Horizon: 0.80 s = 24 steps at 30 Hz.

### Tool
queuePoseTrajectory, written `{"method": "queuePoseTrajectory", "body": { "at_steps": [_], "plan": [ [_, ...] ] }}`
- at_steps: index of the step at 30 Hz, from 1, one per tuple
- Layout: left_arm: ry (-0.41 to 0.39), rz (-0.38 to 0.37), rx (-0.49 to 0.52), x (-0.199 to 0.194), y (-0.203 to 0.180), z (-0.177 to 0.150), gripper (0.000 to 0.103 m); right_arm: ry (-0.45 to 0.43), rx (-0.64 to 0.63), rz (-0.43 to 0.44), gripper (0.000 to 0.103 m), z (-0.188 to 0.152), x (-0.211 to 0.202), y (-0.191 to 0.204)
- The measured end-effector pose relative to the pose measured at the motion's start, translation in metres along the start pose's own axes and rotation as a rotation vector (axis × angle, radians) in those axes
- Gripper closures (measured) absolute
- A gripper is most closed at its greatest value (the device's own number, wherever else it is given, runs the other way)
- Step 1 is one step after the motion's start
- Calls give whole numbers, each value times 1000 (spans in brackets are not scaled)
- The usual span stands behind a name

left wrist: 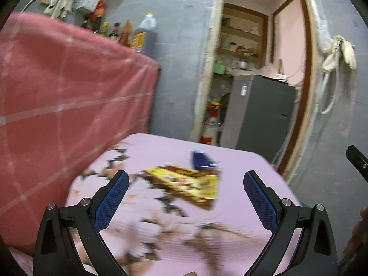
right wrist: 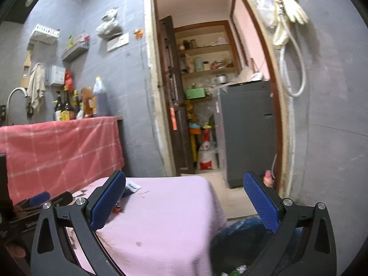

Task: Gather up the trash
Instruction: 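Move both open tools back over the table toward the boxes and tube, then lower the right tool onto the blue tube and close on it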

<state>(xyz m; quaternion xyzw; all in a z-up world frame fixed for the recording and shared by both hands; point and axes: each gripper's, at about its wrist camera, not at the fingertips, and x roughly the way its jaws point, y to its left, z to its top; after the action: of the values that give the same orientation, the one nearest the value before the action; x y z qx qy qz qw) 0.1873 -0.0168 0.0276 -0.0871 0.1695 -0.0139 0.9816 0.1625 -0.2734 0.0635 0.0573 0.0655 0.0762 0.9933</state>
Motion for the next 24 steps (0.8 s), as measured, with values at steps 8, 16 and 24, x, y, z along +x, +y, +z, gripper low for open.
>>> {"method": "queuePoseTrajectory", "body": {
  "at_steps": [8, 16, 24],
  "plan": [
    [51, 85, -12, 22, 56, 0, 5, 102, -64, 49, 0, -15, 51, 47],
    [106, 107, 7, 46, 78, -1, 5, 333, -158, 29, 0, -38, 115, 83],
    [135, 119, 4, 52, 94, -8, 5, 492, -212, 21, 0, -65, 142, 100]
  ]
}}
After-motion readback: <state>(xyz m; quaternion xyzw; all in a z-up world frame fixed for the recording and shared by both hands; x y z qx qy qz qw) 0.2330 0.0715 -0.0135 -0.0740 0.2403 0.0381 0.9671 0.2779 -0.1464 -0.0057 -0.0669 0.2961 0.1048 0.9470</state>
